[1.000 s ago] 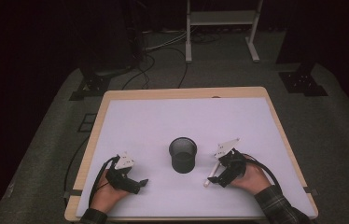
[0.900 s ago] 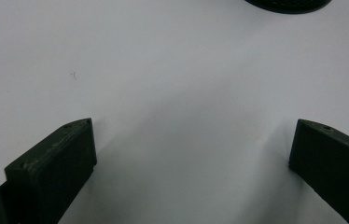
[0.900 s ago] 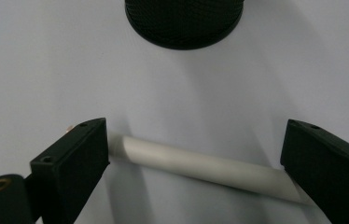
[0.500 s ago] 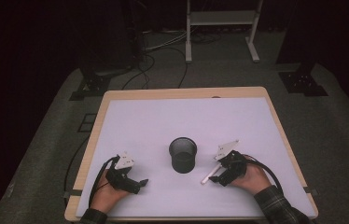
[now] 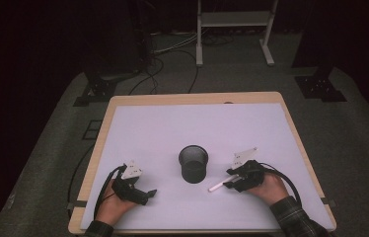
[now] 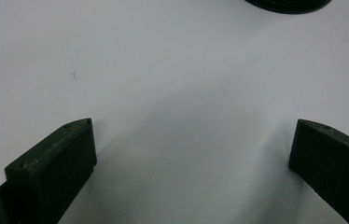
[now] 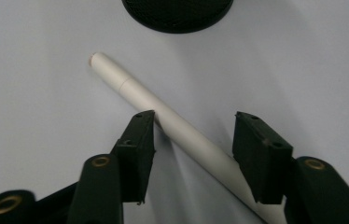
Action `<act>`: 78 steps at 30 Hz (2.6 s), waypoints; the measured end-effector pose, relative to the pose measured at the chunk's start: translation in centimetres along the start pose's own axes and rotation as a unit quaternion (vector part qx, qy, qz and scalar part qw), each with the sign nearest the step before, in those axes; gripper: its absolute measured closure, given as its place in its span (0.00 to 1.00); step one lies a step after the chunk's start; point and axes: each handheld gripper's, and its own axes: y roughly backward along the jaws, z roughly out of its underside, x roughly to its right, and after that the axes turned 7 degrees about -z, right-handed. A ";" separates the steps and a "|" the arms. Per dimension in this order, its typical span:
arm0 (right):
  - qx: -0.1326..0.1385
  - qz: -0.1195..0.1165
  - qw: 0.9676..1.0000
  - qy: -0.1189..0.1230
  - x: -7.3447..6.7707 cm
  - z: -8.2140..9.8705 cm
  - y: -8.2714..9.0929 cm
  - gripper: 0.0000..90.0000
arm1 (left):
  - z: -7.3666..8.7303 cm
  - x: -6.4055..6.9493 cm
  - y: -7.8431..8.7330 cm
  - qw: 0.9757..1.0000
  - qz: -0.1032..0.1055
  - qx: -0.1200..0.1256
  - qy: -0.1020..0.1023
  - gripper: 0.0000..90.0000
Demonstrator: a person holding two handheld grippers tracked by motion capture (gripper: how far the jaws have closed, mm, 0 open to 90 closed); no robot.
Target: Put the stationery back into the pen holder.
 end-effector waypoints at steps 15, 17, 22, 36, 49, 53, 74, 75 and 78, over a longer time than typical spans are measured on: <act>-0.006 0.003 1.000 -0.006 0.3 0.6 0.9 0.81 | 0.0 0.0 0.0 1.000 0.000 0.000 0.000 0.00; -0.008 0.006 1.000 -0.008 0.3 0.8 1.0 0.83 | 0.0 0.0 0.0 1.000 0.000 0.000 0.000 0.00; -0.012 0.011 1.000 -0.016 0.3 1.1 1.4 0.85 | 0.0 0.0 0.0 1.000 0.000 0.000 0.000 0.00; -0.021 0.044 0.998 -0.047 0.1 3.3 3.4 0.85 | 0.0 0.0 0.0 1.000 0.000 0.000 0.000 0.00; -0.003 0.045 0.998 -0.054 -0.1 1.5 2.4 0.73 | 0.0 0.0 0.0 1.000 0.000 0.000 0.000 0.00; -0.001 0.044 0.997 -0.064 0.1 1.0 2.2 0.73 | 0.0 0.0 0.0 1.000 0.000 0.000 0.001 0.00; -0.072 0.042 0.995 -0.059 1.2 -2.7 -0.2 0.77 | 0.0 0.0 0.0 1.000 0.001 -0.001 0.000 0.00; -0.073 0.042 0.995 -0.061 1.2 -2.7 -0.3 0.78 | 0.0 0.0 0.0 1.000 0.001 0.000 0.000 0.00; -0.078 0.037 0.994 -0.060 1.3 -2.9 -0.4 0.79 | 0.0 0.0 0.0 1.000 0.001 -0.001 0.000 0.00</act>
